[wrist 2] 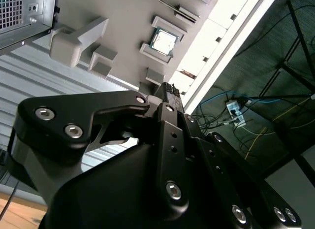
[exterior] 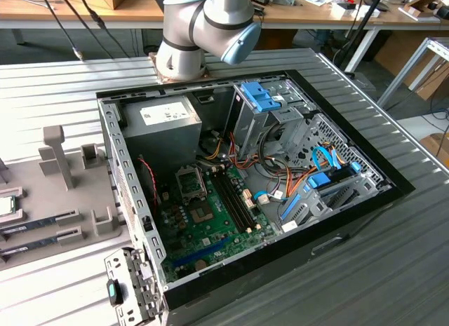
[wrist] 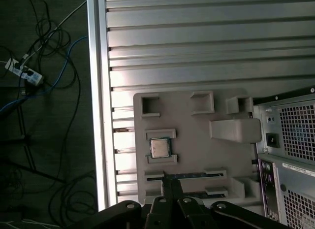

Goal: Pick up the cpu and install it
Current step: 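Reach for the cpu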

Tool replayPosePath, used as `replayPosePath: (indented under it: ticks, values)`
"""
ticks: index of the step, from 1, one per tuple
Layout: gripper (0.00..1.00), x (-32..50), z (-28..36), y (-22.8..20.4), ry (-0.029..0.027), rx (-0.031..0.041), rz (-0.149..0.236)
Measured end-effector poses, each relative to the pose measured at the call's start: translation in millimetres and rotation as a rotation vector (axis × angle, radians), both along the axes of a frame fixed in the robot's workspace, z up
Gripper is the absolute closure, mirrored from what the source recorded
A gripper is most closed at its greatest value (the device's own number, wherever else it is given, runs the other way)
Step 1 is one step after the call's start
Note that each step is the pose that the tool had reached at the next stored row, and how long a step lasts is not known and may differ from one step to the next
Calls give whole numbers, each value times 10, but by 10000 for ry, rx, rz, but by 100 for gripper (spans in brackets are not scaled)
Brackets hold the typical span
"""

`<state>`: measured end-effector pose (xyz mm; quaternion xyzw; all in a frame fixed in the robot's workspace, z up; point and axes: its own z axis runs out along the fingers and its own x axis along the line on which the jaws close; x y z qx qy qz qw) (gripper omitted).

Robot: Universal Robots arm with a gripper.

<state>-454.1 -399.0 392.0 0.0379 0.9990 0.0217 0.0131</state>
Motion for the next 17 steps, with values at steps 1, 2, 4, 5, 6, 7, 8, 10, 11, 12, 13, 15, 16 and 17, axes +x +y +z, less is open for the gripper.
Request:
replayPosePath:
  ticks: [1, 2, 4, 5, 6, 7, 8, 10, 11, 12, 13, 15, 16, 17]
  values:
    - [89, -3, 0, 0, 0, 0, 0]
    - [89, -6, 1, 0, 1, -1, 0]
    - [89, -14, 0, 0, 0, 0, 0]
    - [89, -17, 0, 0, 1, 0, 0]
    - [89, -21, -1, 0, 0, 0, 0]
    - [89, -24, -1, 0, 0, 0, 0]
    - [89, -27, -1, 0, 0, 0, 0]
    - [89, -33, -1, 0, 0, 0, 0]
    - [89, -36, -1, 0, 0, 0, 0]
    - [89, -38, 0, 0, 1, 0, 0]
    - [89, -40, 0, 0, 1, 0, 0]
    - [89, -48, -1, 0, 0, 0, 0]
    - [89, -51, -1, 0, 0, 0, 0]
    - [89, -55, -1, 0, 0, 0, 0]
